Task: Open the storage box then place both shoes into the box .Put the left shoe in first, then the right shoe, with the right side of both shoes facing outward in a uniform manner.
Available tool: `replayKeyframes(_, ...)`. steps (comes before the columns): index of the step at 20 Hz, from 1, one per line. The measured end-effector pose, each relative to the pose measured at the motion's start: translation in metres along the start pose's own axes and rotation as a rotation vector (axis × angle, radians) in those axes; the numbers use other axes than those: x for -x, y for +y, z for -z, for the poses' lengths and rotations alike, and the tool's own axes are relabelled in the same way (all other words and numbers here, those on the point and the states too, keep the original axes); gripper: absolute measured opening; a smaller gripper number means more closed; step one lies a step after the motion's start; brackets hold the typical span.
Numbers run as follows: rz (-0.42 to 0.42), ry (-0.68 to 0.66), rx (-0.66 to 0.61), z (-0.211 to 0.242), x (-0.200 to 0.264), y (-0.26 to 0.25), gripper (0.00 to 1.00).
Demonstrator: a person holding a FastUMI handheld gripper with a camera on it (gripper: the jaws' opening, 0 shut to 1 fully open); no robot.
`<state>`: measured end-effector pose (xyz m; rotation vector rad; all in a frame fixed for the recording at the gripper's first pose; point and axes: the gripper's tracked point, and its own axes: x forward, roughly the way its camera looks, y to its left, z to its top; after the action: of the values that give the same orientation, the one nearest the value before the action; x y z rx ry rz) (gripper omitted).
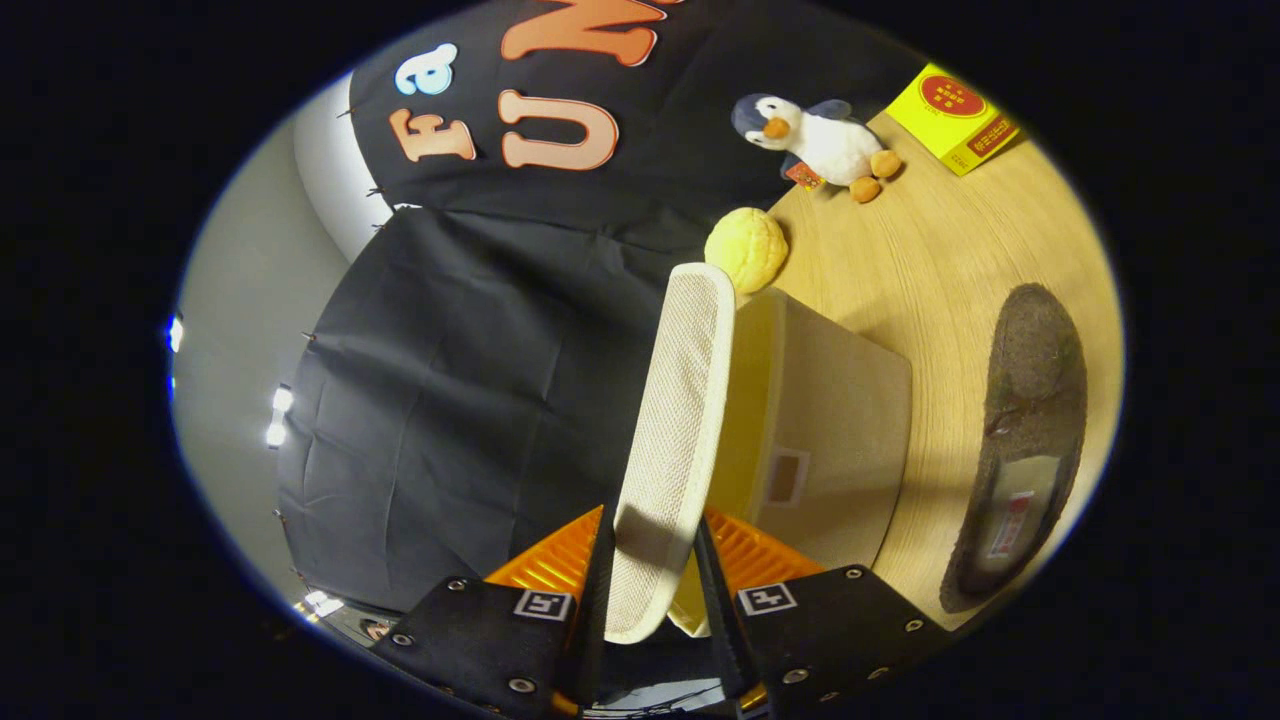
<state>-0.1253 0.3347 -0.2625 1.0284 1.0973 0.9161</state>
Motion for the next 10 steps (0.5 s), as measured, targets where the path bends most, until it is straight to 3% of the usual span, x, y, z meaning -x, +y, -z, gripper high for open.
replayKeyframes(4, -0.02, -0.056, 0.025, -0.008, -0.002, 0.032, 0.3)
replayKeyframes(10, -0.036, -0.073, 0.173, -0.014, -0.036, 0.093, 0.28)
